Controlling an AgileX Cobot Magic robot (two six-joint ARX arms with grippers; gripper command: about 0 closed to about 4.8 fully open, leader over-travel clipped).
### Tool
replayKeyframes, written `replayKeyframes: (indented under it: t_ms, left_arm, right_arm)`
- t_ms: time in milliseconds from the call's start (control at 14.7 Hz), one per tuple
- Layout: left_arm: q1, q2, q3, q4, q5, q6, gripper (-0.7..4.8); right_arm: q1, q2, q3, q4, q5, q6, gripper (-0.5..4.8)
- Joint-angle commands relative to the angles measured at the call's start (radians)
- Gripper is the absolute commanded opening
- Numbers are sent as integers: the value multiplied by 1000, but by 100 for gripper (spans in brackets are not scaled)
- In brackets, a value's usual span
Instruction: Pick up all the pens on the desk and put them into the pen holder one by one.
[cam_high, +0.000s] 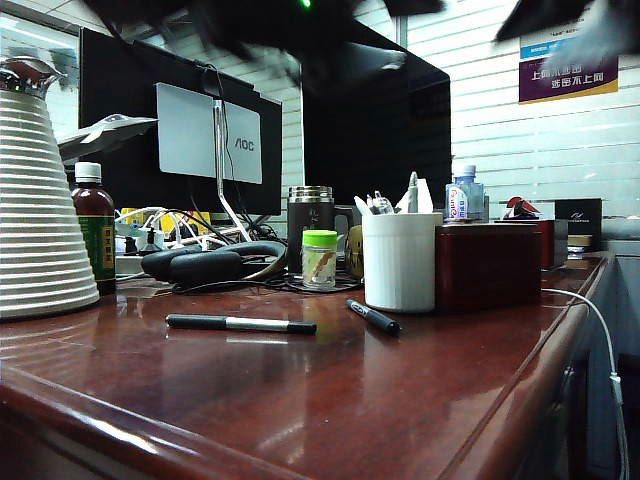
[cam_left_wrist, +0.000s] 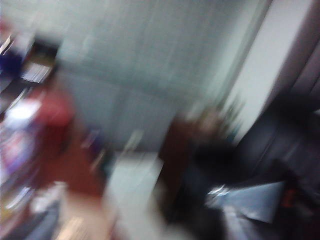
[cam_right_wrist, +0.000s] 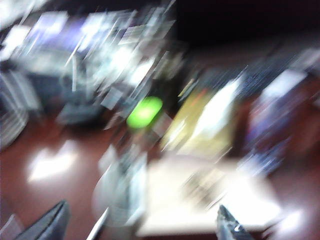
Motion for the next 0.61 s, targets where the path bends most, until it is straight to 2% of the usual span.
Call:
replayKeyframes:
  t_ms: [68,204,340,476,613]
  left_arm:
    - [61,-147,2,-647,10,144,439]
    - [124,-197,2,-1022,-26,321,439]
    - [160,-171,2,-1276,-91,519,439]
    - [153,-142,2,-1379,-152,670,435]
    - [144,-129,2,-1383,-236,787,435]
  right_arm:
    - [45,88,5,-22,-21,-3,377]
    - [50,105,5,-15,-22,-3,377]
    - [50,105,5,8,-40,-4,377]
    - [51,108,5,5,-66,-7,377]
    - [52,108,5,-11,-81,-12,377]
